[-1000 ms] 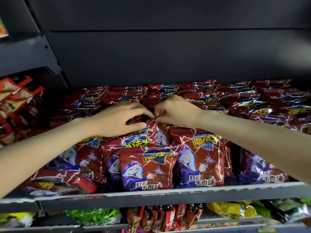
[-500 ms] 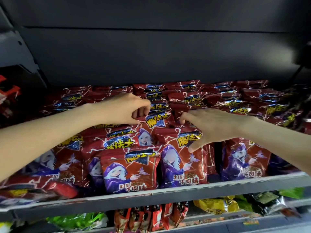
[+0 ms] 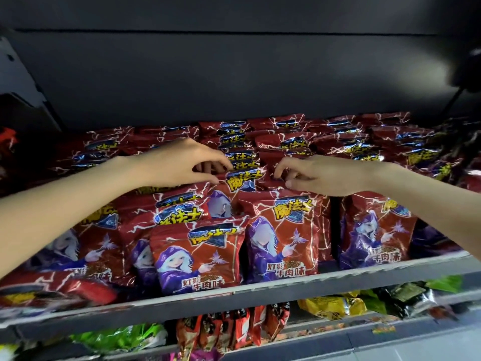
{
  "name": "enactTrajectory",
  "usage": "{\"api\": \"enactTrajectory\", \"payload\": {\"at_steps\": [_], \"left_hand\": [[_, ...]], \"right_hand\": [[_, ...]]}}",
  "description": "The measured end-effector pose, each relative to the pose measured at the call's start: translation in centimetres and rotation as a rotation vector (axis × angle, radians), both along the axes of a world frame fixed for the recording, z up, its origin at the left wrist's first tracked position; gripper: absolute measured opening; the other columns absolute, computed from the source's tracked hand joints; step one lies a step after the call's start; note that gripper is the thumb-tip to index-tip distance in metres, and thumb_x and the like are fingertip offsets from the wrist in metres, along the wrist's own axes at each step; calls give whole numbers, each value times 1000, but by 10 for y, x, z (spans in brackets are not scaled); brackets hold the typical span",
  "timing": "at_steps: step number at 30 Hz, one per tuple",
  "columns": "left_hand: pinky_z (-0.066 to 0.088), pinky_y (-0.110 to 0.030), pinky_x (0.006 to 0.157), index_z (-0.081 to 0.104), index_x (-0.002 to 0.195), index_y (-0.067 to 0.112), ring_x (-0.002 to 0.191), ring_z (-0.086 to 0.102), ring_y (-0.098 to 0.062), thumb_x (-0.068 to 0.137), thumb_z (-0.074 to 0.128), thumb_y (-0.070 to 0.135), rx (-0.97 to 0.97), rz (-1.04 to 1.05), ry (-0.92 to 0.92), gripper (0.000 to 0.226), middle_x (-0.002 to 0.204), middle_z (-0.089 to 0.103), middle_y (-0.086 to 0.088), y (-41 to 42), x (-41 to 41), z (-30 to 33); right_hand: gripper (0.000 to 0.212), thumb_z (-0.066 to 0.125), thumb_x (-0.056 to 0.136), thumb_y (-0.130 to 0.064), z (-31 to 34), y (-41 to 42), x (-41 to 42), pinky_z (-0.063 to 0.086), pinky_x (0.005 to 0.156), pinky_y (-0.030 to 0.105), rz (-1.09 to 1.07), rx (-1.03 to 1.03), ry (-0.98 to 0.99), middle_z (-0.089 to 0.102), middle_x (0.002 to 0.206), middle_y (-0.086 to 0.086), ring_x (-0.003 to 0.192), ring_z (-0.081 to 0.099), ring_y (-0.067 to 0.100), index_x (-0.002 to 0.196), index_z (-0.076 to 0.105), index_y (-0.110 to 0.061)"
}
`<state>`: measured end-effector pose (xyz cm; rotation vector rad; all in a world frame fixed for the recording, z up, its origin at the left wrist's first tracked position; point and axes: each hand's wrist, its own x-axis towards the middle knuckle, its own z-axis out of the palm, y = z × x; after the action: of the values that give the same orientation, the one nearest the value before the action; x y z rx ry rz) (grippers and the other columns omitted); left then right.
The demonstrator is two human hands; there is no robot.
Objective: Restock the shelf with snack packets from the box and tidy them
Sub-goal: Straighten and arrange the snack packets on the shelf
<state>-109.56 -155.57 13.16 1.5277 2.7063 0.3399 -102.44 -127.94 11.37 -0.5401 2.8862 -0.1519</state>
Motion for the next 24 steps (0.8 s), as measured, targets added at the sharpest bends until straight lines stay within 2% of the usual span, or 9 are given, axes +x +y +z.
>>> {"api": "enactTrajectory", "payload": {"at_steps": [2, 5, 8, 10, 14, 19, 22, 24], "left_hand": [[51, -22, 82, 61, 119, 31, 92, 57, 4, 89, 55, 35, 118, 19, -8, 30, 108, 62, 18, -4, 3, 3], [41, -17, 94, 61, 113, 39, 108, 50, 9, 91, 36, 59, 172, 68, -94, 40, 118, 57, 22, -9, 10, 6], [25, -11, 97, 56, 117, 47, 119, 39, 11, 85, 28, 69, 35, 63, -121, 48, 130, 45, 27, -13, 18, 1], [23, -16, 101, 50, 124, 49, 125, 32, 8, 80, 26, 73, -50, 61, -57, 55, 136, 40, 27, -17, 21, -6], [27, -27, 109, 45, 131, 45, 128, 33, 0, 80, 23, 69, -36, 67, -42, 61, 138, 42, 23, -21, 24, -12], [34, -30, 105, 51, 127, 41, 123, 40, -2, 84, 28, 66, 24, 90, -8, 55, 132, 49, 18, -14, 25, -11], [34, -26, 101, 57, 123, 34, 117, 44, 0, 92, 40, 53, 108, 54, 22, 40, 126, 52, 16, 2, 27, -4], [32, -20, 96, 59, 121, 30, 110, 44, 3, 92, 43, 48, 118, 19, 15, 37, 118, 53, 18, 18, 26, -3]], "right_hand": [[31, 51, 95, -36, 5, -2, -2, 44, 79, 29, -13, -42, 25, 65, 107, 1, 96, 62, 21, 120, 57, -19], [27, 55, 94, -35, 11, -11, 1, 47, 85, 31, -4, 9, 13, 64, 108, -5, 93, 59, 13, 116, 61, -21], [21, 58, 92, -33, 13, -22, 5, 48, 81, 30, 37, -55, 124, 67, 101, -5, 82, 57, 8, 107, 64, -20], [19, 60, 92, -33, 12, -30, 6, 50, 80, 31, 36, -89, 189, 67, 94, -7, 79, 58, 8, 103, 66, -20], [20, 62, 90, -36, 10, -49, 3, 51, 78, 30, 66, -156, 292, 69, 90, -7, 77, 60, 7, 102, 68, -21], [23, 64, 87, -39, 8, -51, -5, 55, 76, 34, 96, -153, 269, 70, 94, -8, 80, 63, 7, 104, 68, -23], [26, 68, 84, -34, 11, -45, 0, 54, 79, 25, 73, -300, 212, 71, 93, -5, 81, 65, 4, 105, 70, -19], [23, 68, 85, -25, 18, -36, 7, 52, 84, 16, 29, -450, 252, 70, 95, -6, 84, 65, 2, 107, 70, -16]]}}
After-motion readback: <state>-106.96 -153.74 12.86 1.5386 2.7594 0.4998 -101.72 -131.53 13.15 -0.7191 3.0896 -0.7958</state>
